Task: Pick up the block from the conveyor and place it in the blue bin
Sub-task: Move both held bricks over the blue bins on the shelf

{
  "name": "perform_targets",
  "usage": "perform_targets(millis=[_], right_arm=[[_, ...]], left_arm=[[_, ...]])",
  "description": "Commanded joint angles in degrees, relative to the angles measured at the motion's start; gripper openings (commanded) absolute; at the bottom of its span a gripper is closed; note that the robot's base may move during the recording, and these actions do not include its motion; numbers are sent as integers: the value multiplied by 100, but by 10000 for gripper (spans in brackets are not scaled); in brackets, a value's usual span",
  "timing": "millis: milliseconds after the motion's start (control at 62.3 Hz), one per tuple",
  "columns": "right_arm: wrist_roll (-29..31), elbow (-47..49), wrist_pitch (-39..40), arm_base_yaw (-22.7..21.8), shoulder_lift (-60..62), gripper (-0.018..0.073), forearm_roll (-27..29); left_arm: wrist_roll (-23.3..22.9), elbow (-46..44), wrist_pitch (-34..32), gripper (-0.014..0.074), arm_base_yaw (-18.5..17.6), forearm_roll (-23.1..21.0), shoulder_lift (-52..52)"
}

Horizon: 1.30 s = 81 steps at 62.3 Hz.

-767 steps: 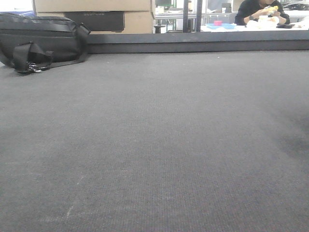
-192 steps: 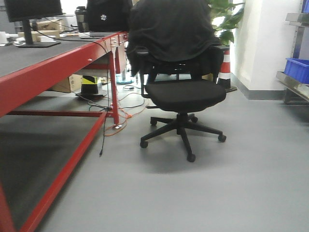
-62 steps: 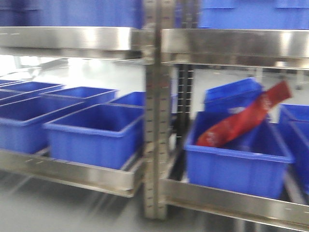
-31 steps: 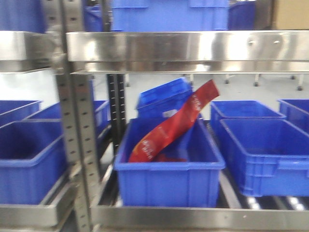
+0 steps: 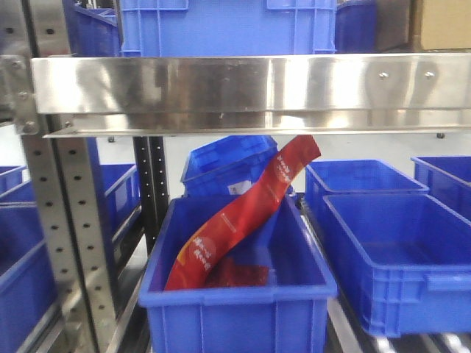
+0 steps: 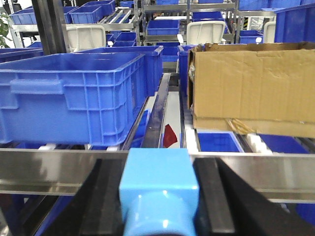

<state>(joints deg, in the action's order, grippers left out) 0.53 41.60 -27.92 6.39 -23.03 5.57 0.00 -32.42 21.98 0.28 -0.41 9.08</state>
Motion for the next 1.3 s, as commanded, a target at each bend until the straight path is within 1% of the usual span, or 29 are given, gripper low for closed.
perform_targets(millis=[0,1283], right_arm=[[19,-12,137,1,24,-162,-61],[19,-12,137,1,24,-162,-61]], left_arm=[[0,4,-72,-111,-2,-31,-25],[0,4,-72,-111,-2,-31,-25]])
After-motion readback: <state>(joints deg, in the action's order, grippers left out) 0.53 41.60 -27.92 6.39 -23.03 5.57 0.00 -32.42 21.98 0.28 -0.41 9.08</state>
